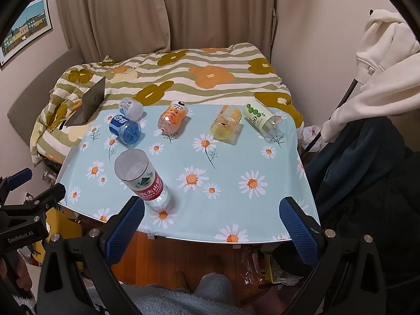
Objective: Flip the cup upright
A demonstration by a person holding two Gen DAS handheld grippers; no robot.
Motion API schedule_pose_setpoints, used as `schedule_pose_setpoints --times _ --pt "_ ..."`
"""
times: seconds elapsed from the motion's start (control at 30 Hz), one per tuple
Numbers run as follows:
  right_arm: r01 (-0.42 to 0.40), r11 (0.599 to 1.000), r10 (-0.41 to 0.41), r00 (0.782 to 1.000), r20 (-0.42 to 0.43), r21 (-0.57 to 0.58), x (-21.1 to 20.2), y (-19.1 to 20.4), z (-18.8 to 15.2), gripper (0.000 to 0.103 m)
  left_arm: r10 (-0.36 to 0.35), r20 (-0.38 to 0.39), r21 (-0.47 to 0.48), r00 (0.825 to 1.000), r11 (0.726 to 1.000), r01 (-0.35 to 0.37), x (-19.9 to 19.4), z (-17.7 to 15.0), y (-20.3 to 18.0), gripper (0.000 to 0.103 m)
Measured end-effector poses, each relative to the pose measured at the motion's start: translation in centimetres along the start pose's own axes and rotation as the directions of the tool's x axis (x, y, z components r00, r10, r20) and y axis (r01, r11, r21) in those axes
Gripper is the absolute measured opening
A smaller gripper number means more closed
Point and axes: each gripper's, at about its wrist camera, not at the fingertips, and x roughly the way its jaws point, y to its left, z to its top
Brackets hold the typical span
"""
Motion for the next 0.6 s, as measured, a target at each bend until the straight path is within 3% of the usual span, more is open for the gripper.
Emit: schedule_pose_setpoints --times 0.6 --pt "-0.001 1.0 0.001 1.0 0.002 0.002 0.03 -0.03 -0.03 0.103 0.001 0.002 0.002 1.0 1.0 -0.001 -0.05 0.14 0.05 0.103"
